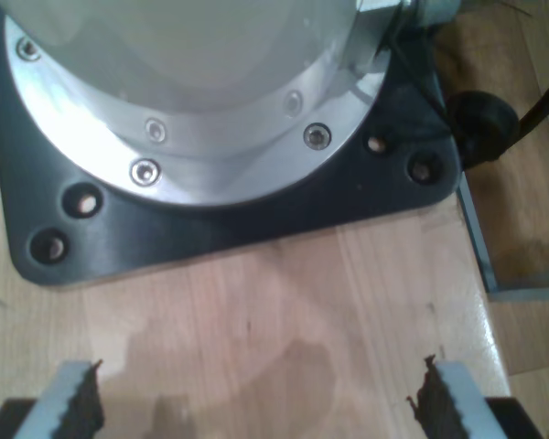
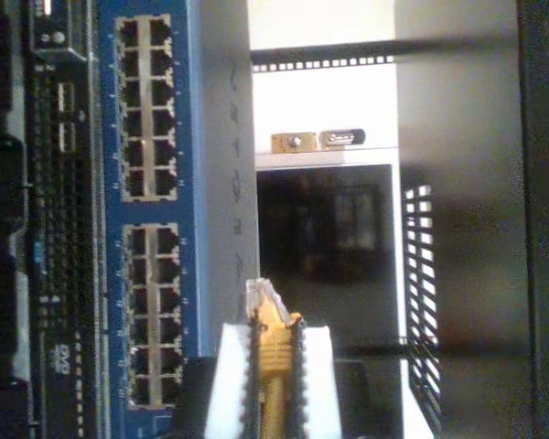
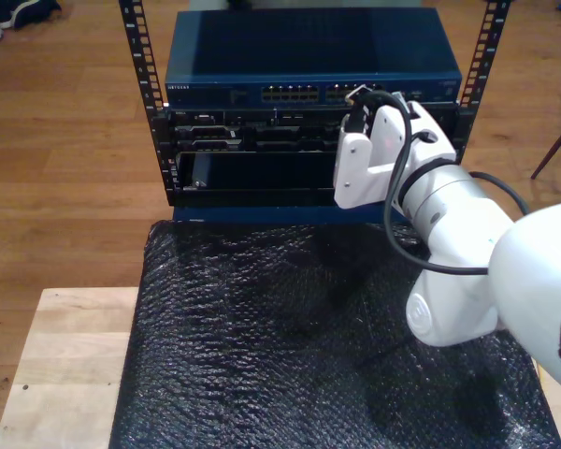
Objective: Grab the cable and plug it in
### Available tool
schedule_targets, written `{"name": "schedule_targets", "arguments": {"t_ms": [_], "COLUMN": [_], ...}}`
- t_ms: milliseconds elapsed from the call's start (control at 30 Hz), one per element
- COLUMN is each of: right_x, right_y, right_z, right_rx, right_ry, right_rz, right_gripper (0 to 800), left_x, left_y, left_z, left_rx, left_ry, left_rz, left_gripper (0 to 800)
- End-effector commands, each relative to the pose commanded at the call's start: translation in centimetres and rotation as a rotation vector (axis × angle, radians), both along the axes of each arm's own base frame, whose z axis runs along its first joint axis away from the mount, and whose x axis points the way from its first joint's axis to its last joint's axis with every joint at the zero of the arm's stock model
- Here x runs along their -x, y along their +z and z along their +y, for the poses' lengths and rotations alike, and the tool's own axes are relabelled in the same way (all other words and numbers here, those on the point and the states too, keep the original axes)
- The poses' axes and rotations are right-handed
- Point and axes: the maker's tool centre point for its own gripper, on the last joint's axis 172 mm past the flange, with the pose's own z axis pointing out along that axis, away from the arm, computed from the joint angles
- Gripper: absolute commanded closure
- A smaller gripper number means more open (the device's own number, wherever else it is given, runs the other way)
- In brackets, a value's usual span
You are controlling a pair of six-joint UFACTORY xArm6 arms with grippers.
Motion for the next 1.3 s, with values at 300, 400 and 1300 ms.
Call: {"name": "schedule_targets", "arguments": {"t_ms": [300,400,1300], "right_x": [-1.0,-1.5,-2.6], "right_y": [0.0,-0.9,-2.1], "right_z": [-1.7,-1.6,-5.1], "right_rx": [-0.031,-0.005,-0.021], "right_ry": [-0.084,-0.116,-0.369], "right_rz": [-0.075,-0.076,-0.191], "right_gripper": [800,800,800], "left_x": [0.0,0.0,0.0], "left_y": [0.0,0.0,0.0], "left_z": [0.0,0.0,0.0], "left_rx": [0.000,0.000,0.000], "left_ry": [0.000,0.000,0.000], "left_rz": [0.000,0.000,0.000], "left_gripper": [0,0,0]}}
